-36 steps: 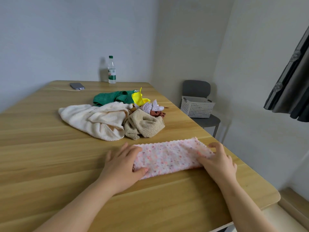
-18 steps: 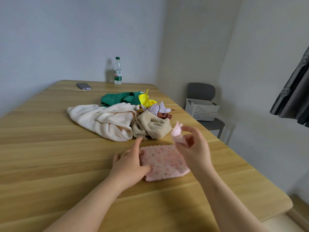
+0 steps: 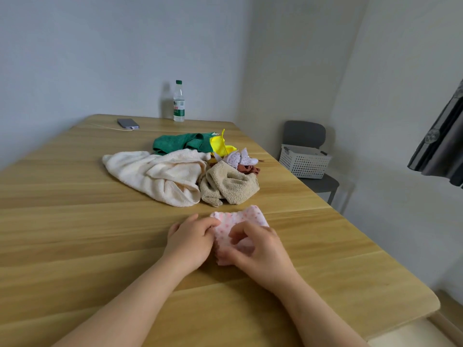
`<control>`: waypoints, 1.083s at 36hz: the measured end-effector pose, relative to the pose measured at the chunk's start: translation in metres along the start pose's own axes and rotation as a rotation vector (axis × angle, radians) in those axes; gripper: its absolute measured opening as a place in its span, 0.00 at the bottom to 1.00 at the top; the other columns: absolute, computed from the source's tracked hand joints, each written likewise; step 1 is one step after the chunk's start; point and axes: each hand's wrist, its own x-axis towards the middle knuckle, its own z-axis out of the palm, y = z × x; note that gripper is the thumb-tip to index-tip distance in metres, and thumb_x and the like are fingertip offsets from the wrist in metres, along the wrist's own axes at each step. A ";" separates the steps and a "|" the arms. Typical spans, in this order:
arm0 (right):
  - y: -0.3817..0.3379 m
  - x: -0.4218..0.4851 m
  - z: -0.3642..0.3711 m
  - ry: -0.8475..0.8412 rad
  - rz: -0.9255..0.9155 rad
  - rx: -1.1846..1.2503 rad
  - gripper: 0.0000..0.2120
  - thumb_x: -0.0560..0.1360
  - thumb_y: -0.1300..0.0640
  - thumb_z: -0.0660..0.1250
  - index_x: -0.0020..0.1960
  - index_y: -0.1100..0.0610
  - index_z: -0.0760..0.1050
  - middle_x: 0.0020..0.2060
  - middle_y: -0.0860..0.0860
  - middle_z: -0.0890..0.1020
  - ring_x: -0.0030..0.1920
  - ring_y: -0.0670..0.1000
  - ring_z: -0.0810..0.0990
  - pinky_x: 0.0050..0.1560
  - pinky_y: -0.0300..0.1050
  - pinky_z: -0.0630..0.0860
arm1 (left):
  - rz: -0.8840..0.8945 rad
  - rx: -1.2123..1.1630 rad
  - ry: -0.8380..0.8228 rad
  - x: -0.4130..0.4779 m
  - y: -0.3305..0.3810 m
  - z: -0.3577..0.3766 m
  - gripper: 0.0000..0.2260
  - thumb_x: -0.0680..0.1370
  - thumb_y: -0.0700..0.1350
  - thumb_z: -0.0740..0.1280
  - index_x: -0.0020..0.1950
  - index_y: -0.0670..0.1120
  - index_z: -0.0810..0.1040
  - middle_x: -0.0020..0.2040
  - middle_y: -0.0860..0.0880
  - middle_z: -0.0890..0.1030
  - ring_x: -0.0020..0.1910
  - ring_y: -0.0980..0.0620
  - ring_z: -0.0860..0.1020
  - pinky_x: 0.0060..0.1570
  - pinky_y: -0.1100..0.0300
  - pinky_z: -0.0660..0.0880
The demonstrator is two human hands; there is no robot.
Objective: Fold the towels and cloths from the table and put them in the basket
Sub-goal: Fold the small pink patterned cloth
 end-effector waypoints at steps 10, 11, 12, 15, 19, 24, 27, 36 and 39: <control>0.042 -0.017 -0.031 -0.093 0.063 -0.227 0.29 0.65 0.33 0.50 0.53 0.47 0.79 0.47 0.34 0.77 0.50 0.37 0.73 0.56 0.41 0.65 | 0.323 -0.064 0.077 -0.001 -0.003 0.004 0.20 0.78 0.53 0.56 0.68 0.52 0.70 0.70 0.64 0.58 0.74 0.62 0.51 0.73 0.57 0.54; 0.042 -0.019 -0.030 -0.108 0.054 -0.252 0.31 0.64 0.32 0.48 0.54 0.46 0.79 0.51 0.35 0.77 0.54 0.37 0.72 0.55 0.39 0.62 | 0.382 -0.047 0.023 -0.004 -0.001 0.004 0.26 0.74 0.60 0.51 0.70 0.53 0.68 0.69 0.65 0.57 0.73 0.65 0.48 0.73 0.59 0.52; 0.042 -0.019 -0.029 -0.120 0.054 -0.271 0.32 0.65 0.31 0.47 0.54 0.46 0.79 0.53 0.35 0.77 0.56 0.37 0.71 0.55 0.38 0.60 | 0.404 0.018 -0.046 -0.007 0.000 0.006 0.32 0.71 0.64 0.45 0.71 0.56 0.65 0.70 0.66 0.56 0.71 0.66 0.46 0.73 0.59 0.50; 0.041 -0.016 -0.031 -0.048 0.145 -0.194 0.24 0.74 0.37 0.55 0.49 0.52 0.81 0.50 0.43 0.81 0.56 0.46 0.74 0.57 0.43 0.66 | 0.372 0.354 -0.235 -0.011 0.002 0.013 0.23 0.78 0.61 0.45 0.74 0.61 0.55 0.75 0.63 0.52 0.73 0.64 0.42 0.74 0.52 0.43; 0.044 -0.011 -0.035 0.060 0.411 -0.254 0.17 0.76 0.39 0.58 0.54 0.50 0.74 0.52 0.45 0.77 0.59 0.50 0.70 0.57 0.45 0.63 | 0.298 0.408 -0.356 -0.012 0.010 0.009 0.20 0.82 0.54 0.49 0.74 0.63 0.52 0.76 0.62 0.48 0.75 0.60 0.41 0.73 0.48 0.40; 0.036 -0.009 -0.024 0.000 0.517 -0.401 0.21 0.72 0.38 0.60 0.56 0.51 0.71 0.60 0.47 0.73 0.64 0.53 0.64 0.60 0.48 0.60 | 0.281 0.434 -0.351 -0.012 0.009 0.011 0.20 0.82 0.55 0.50 0.74 0.64 0.52 0.76 0.63 0.48 0.75 0.61 0.41 0.73 0.48 0.40; 0.037 -0.010 -0.025 0.036 0.491 -0.332 0.10 0.73 0.43 0.61 0.46 0.49 0.69 0.55 0.47 0.73 0.60 0.53 0.66 0.57 0.46 0.60 | 0.280 0.396 -0.350 -0.013 0.009 0.012 0.19 0.81 0.57 0.49 0.73 0.65 0.54 0.76 0.64 0.49 0.75 0.61 0.42 0.73 0.49 0.40; 0.043 -0.011 -0.029 0.335 0.537 -0.111 0.10 0.73 0.60 0.61 0.38 0.49 0.64 0.37 0.46 0.74 0.47 0.54 0.73 0.52 0.47 0.68 | 0.393 0.319 -0.312 -0.020 0.011 0.012 0.41 0.61 0.68 0.35 0.73 0.62 0.59 0.74 0.66 0.54 0.73 0.67 0.50 0.72 0.56 0.43; 0.038 -0.013 -0.028 0.412 0.441 -0.080 0.04 0.73 0.62 0.63 0.45 0.54 0.71 0.39 0.48 0.77 0.46 0.54 0.75 0.49 0.49 0.73 | 0.395 0.331 -0.314 -0.020 0.011 0.017 0.36 0.67 0.66 0.35 0.73 0.62 0.58 0.74 0.65 0.54 0.73 0.65 0.49 0.72 0.54 0.44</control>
